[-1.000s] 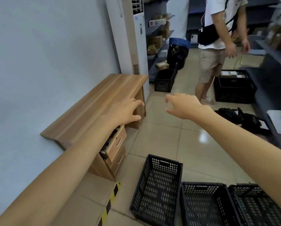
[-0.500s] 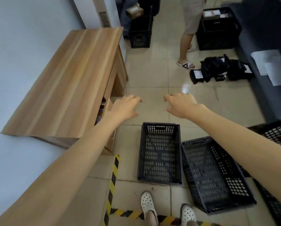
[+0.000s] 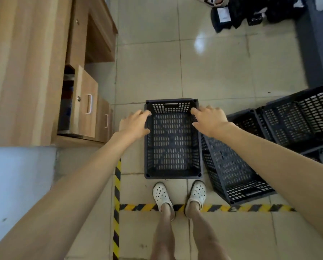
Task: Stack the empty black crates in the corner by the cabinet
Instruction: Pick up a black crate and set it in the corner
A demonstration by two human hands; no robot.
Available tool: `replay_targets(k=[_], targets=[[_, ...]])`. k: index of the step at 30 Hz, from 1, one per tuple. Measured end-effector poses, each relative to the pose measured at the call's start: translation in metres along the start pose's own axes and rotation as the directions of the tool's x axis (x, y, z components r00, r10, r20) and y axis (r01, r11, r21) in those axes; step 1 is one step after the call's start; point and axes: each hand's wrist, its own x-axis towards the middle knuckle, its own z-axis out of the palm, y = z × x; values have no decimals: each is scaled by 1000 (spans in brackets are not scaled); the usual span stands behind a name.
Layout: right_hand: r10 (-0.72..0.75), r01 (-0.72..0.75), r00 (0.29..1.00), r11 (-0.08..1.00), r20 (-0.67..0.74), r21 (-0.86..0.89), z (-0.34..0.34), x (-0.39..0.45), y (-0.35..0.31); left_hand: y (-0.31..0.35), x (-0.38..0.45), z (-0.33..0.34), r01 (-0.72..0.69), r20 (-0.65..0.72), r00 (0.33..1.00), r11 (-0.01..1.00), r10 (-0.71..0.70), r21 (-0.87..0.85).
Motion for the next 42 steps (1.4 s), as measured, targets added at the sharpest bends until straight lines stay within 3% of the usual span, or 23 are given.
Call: replay_targets(k=[4,13,20,23,26,29,32,36,42], targets=[[46,-45,995,999,92,-8,64,32,19,-2,39,65,24,115,993,1000,-23,-6],[93,-76,968,994,235,-82,203,87,29,-26,111,200,63,180,983,992,-43,-108],[152,-146,933,988,326,-42,296,122,24,-41,138,295,138,273,954,990,-125,-26],[200,-198,923,979,329,-39,322,135,21,-55,148,327,182,278,948,981,-155,-74],[222,-226,915,974,337,-28,339,148,19,-69,161,347,242,323,934,933,-150,-267],[270,-296,889,955,371,14,352,159,20,-73,173,358,297,316,937,819,-151,-491],[282,-386,864,903,418,187,360,168,21,-74,180,359,325,272,942,734,-196,-596],[287,-478,863,729,416,490,355,176,28,-85,183,354,300,272,948,744,-164,-597],[260,-478,860,712,440,514,336,166,31,-75,167,325,457,330,886,729,-325,-510]])
